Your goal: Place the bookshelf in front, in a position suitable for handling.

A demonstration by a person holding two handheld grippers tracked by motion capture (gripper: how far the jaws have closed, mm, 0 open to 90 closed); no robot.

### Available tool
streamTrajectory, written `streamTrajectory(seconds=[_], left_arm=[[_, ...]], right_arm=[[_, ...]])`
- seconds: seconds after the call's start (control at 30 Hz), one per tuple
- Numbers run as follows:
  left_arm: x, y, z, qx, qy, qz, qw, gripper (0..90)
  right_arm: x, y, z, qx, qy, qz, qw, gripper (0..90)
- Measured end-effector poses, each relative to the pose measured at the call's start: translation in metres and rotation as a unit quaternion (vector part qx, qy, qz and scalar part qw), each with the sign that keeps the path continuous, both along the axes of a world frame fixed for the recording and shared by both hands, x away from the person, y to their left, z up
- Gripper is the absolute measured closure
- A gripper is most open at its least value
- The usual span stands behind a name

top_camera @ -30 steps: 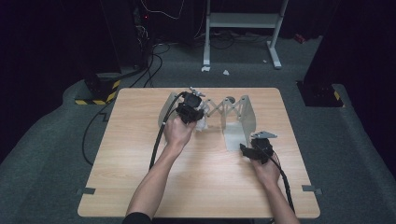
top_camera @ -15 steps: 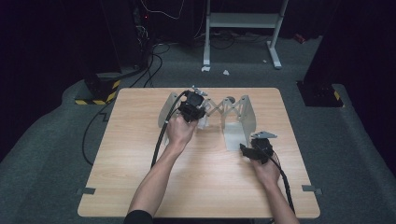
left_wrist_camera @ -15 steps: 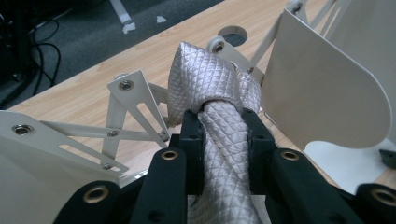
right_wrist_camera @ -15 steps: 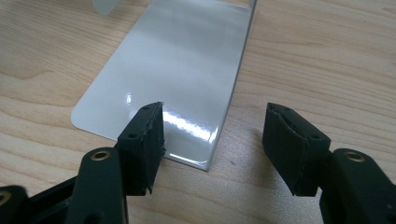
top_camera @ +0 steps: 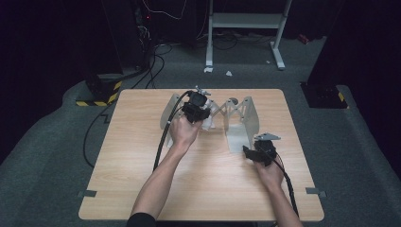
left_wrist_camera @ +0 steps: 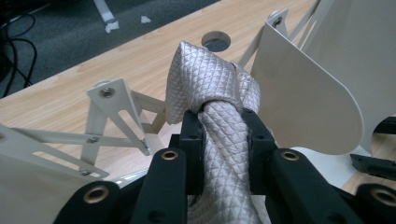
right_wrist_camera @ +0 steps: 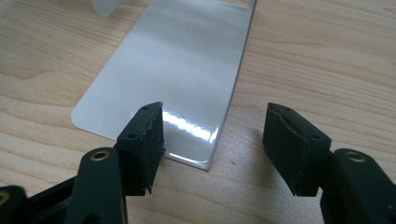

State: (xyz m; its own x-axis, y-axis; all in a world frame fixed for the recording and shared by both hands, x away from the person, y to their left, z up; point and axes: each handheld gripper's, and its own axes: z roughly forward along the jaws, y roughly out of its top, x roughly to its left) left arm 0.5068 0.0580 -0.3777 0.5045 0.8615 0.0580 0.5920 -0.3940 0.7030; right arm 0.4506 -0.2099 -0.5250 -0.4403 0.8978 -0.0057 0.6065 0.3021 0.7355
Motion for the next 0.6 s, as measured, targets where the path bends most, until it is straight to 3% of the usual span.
streamTrajectory(seconds=[0.13,0.33,0.6], left_arm=[[0.002,-0.003,-0.011,0.018,0.007,0.001,0.9998,74.3],[0.003,-0.006,-0.029,0.027,0.019,0.003,0.9995,74.3],[-0.007,-0.010,-0.040,0.052,0.007,-0.001,0.9986,74.4]], right_arm=[[0.000,0.000,0.000,0.000,0.000,0.000,1.0000,38.7],[0.000,0.000,0.000,0.000,0.000,0.000,1.0000,38.7],[0.000,0.000,0.000,0.000,0.001,0.001,1.0000,38.1]])
